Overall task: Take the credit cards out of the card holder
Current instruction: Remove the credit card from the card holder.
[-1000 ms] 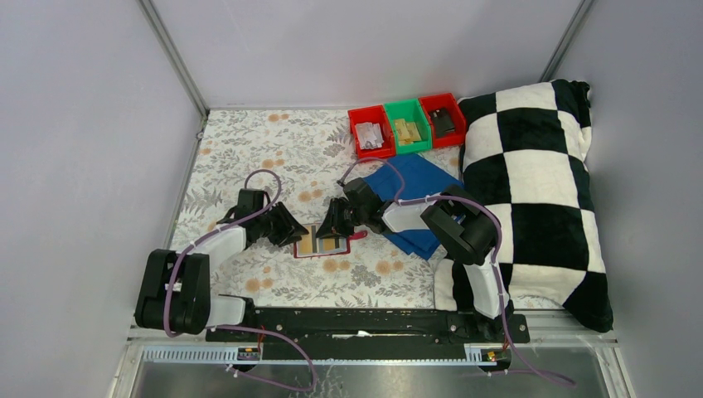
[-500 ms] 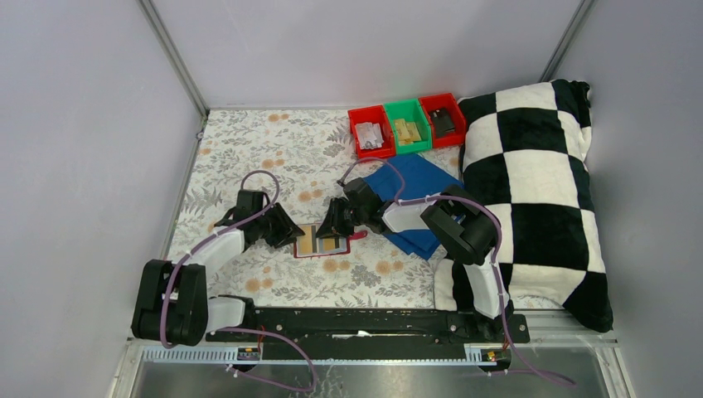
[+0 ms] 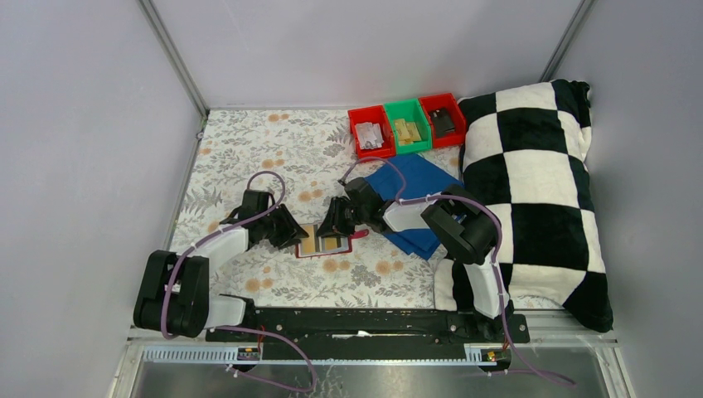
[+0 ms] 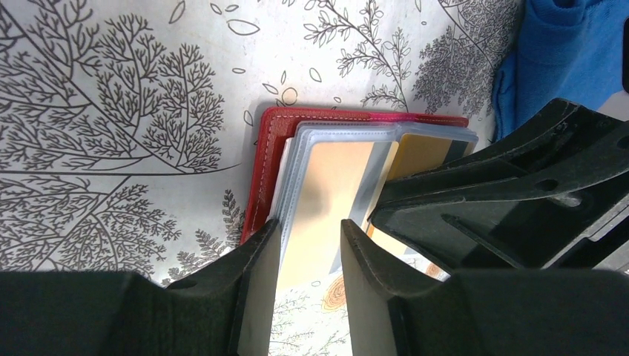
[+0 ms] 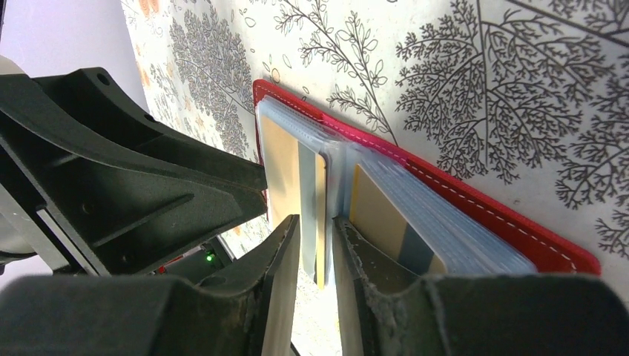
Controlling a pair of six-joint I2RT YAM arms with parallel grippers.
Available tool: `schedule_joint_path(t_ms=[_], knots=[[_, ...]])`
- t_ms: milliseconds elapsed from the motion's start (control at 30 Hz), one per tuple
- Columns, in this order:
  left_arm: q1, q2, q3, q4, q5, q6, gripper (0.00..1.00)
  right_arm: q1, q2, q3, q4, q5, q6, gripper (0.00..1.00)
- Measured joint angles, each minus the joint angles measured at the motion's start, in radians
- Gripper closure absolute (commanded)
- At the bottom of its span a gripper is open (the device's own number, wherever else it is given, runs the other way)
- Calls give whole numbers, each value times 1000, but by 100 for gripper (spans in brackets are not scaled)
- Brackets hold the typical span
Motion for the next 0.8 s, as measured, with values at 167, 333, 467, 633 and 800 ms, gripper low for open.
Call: schedule_joint_path(t_ms=[167,333,467,633,800], knots=[[-2,18,0,23,7,-2,60,-4,0,-1,0,0,0,77],[-2,31,0,42,17,-3,61,-12,0,-37,53,-1,14,89],[-4,38,0,55,21,-5,61,-19,0,-86,148,-16,44,98],[-7,41,0,60,21,-8,61,-24,0,-117,209,-24,55,100],[-10,52,0,69,26,-25,61,-24,-19,-151,237,-24,40,100]])
